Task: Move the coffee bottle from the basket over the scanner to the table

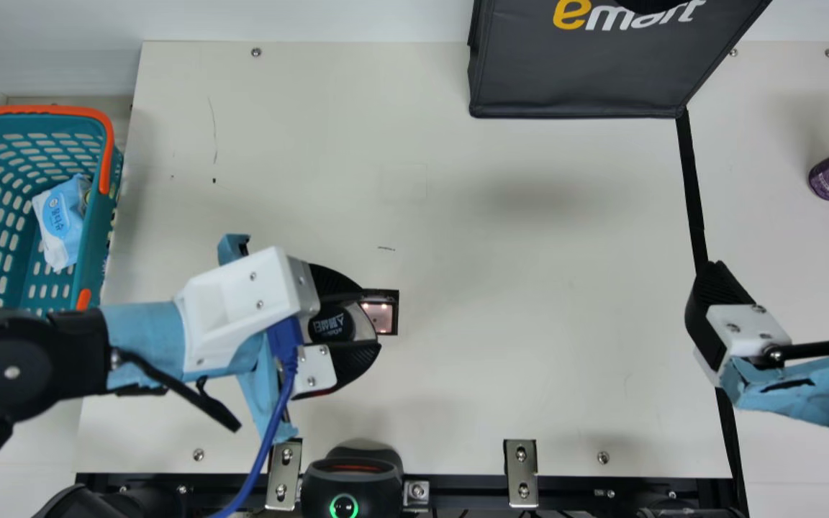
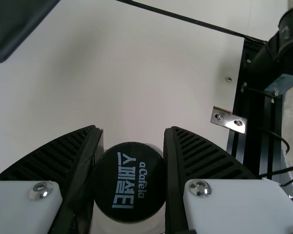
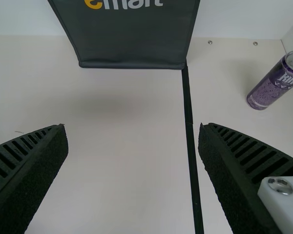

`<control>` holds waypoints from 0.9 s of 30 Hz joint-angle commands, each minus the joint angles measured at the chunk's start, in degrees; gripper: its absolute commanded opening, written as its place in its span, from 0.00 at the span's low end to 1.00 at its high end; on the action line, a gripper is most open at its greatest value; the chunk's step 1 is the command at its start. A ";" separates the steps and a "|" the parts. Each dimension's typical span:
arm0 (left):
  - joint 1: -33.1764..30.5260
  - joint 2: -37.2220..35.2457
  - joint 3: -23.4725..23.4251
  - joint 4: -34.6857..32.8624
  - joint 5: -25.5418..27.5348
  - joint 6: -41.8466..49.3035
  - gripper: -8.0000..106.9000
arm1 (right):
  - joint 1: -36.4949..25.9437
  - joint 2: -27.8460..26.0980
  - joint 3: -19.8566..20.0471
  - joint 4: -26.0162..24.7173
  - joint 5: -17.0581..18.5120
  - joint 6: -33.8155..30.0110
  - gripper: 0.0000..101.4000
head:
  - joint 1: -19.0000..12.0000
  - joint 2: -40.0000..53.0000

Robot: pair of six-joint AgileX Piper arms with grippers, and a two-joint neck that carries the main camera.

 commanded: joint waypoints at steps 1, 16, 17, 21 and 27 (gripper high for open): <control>3.81 0.92 -0.05 -2.88 2.56 8.36 0.00 | 0.00 0.00 0.00 0.00 0.00 0.00 0.94 | -1.75 0.00; 8.31 6.80 2.25 -9.76 4.05 18.64 0.00 | 0.00 0.00 0.00 0.00 -0.07 0.00 0.94 | -1.75 0.00; 8.14 7.19 2.43 -10.07 3.70 18.97 0.00 | 0.00 0.00 0.00 0.00 -0.07 0.00 0.94 | -1.75 0.00; 7.53 8.64 3.14 -11.04 2.28 20.15 0.00 | 0.00 0.00 0.00 0.00 -0.07 0.00 0.94 | -1.75 0.00; 6.71 10.49 4.28 -12.00 0.08 21.55 0.00 | 0.00 0.00 0.00 0.00 -0.07 0.00 0.94 | -1.75 0.00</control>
